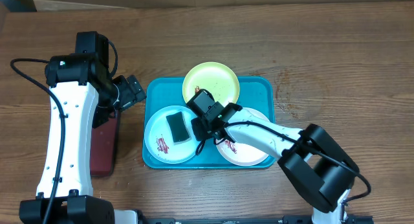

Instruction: Clean dirty plates on tray and stack at the side

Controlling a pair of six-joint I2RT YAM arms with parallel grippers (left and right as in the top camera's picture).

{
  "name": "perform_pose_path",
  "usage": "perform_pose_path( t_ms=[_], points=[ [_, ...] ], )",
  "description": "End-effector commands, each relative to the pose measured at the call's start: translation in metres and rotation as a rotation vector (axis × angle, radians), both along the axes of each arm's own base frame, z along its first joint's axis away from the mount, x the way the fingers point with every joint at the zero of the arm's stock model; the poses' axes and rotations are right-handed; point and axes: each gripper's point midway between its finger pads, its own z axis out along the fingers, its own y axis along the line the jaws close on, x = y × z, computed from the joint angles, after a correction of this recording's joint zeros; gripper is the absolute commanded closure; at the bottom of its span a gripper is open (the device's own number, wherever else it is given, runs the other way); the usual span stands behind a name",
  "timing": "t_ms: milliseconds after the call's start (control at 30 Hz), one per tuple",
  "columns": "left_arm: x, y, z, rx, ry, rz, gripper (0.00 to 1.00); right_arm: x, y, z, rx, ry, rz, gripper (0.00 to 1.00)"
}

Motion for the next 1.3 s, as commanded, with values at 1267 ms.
perform_pose_path(
  t_ms=[1267],
  points=[
    [-0.013,-0.1,-0.121,-0.182,0.03,-0.124,0.25,0.0,0.0,-0.009,-0.008,0.022,-0.006,0.96]
  ],
)
